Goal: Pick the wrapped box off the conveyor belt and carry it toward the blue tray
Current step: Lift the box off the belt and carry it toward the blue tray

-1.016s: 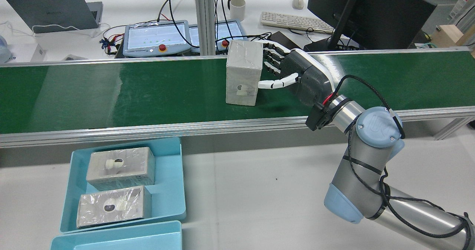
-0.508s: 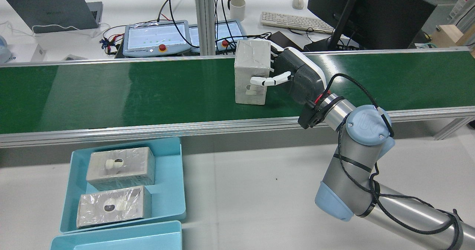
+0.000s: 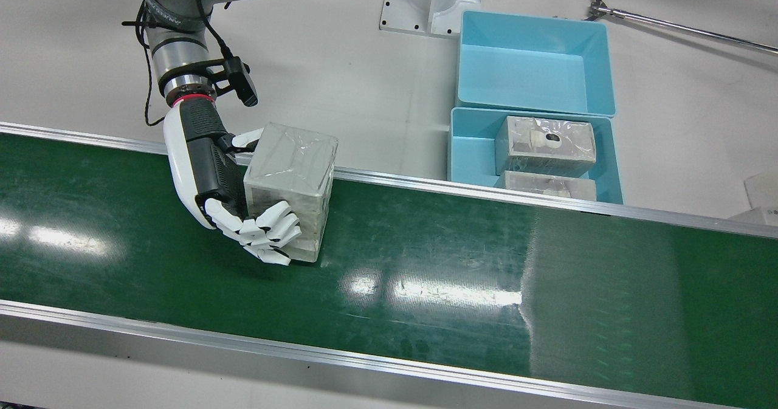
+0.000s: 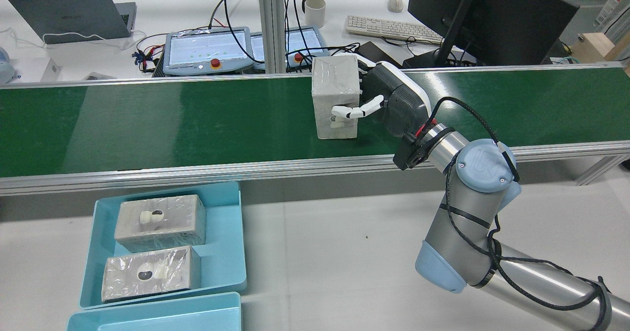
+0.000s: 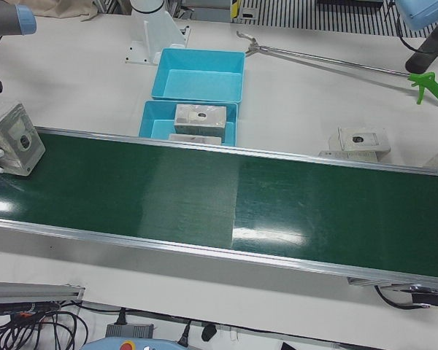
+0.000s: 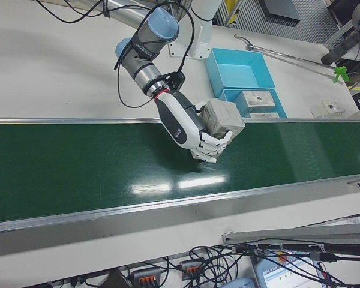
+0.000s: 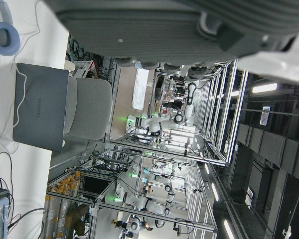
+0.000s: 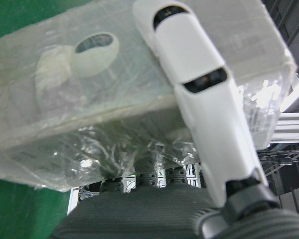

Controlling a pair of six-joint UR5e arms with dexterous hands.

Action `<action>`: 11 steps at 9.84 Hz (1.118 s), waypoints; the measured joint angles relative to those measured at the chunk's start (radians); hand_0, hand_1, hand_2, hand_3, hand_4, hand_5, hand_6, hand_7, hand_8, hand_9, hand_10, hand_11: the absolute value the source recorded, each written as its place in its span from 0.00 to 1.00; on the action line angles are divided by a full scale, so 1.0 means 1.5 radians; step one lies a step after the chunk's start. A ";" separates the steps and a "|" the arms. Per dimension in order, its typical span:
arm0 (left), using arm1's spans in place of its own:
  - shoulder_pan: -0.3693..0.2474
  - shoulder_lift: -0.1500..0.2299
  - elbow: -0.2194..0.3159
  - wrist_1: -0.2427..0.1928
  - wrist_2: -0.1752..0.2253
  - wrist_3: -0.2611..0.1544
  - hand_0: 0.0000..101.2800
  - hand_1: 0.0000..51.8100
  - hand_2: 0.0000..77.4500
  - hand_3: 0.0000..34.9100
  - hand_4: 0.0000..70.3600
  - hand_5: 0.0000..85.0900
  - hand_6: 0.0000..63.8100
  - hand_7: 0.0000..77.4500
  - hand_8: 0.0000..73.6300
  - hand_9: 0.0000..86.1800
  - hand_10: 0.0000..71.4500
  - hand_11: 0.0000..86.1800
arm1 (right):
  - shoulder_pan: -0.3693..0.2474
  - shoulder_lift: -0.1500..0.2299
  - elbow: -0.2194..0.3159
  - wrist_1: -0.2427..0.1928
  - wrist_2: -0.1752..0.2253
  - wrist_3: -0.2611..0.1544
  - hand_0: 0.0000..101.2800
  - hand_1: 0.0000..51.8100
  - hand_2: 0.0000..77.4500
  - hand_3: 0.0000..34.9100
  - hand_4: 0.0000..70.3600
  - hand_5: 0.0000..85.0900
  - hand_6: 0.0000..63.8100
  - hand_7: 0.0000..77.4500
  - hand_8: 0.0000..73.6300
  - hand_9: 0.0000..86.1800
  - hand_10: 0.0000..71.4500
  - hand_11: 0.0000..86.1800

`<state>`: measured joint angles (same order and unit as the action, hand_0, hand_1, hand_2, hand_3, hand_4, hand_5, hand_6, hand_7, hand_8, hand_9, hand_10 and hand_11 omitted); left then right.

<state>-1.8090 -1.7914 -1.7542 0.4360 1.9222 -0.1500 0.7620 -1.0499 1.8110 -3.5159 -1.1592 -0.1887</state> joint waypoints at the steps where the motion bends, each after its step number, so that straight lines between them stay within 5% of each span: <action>1: 0.000 0.000 0.000 0.000 0.000 0.000 0.00 0.00 0.01 0.00 0.00 0.01 0.00 0.01 0.01 0.00 0.01 0.00 | 0.006 0.001 0.022 -0.009 0.001 0.001 0.55 0.29 0.45 0.13 0.46 0.56 0.44 0.59 0.43 0.45 0.22 0.34; 3: 0.000 0.000 0.000 0.000 0.000 0.000 0.00 0.00 0.01 0.00 0.00 0.01 0.00 0.01 0.01 0.00 0.01 0.00 | 0.007 0.031 0.077 -0.055 0.005 0.001 0.55 0.29 0.45 0.06 0.48 0.59 0.47 0.61 0.53 0.51 0.31 0.41; 4: 0.000 0.000 0.000 0.000 0.000 0.000 0.00 0.00 0.01 0.00 0.00 0.01 0.00 0.01 0.01 0.00 0.01 0.00 | -0.005 0.049 0.095 -0.075 0.008 -0.001 0.55 0.05 0.49 0.06 0.49 0.62 0.50 0.64 0.56 0.52 0.40 0.49; 6: 0.000 0.000 0.000 0.000 0.000 0.000 0.00 0.00 0.01 0.00 0.00 0.01 0.00 0.01 0.01 0.00 0.01 0.00 | -0.066 0.074 0.113 -0.093 0.042 -0.009 0.55 0.05 0.49 0.06 0.49 0.62 0.50 0.65 0.56 0.53 0.41 0.51; 9: 0.000 0.000 0.000 0.000 0.000 0.000 0.00 0.00 0.01 0.00 0.00 0.01 0.00 0.01 0.01 0.00 0.01 0.00 | -0.184 0.128 0.104 -0.096 0.113 -0.086 0.51 0.05 0.49 0.06 0.48 0.67 0.53 0.70 0.61 0.57 0.47 0.58; 11: 0.000 0.000 0.000 0.000 0.000 0.000 0.00 0.00 0.01 0.00 0.00 0.01 0.00 0.01 0.01 0.00 0.00 0.00 | -0.228 0.164 0.054 -0.079 0.138 -0.124 0.50 0.01 0.51 0.07 0.48 0.67 0.53 0.73 0.61 0.59 0.48 0.59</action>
<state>-1.8089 -1.7914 -1.7541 0.4359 1.9222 -0.1500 0.4207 -0.8044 1.8917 -3.6337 -0.9517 -0.3751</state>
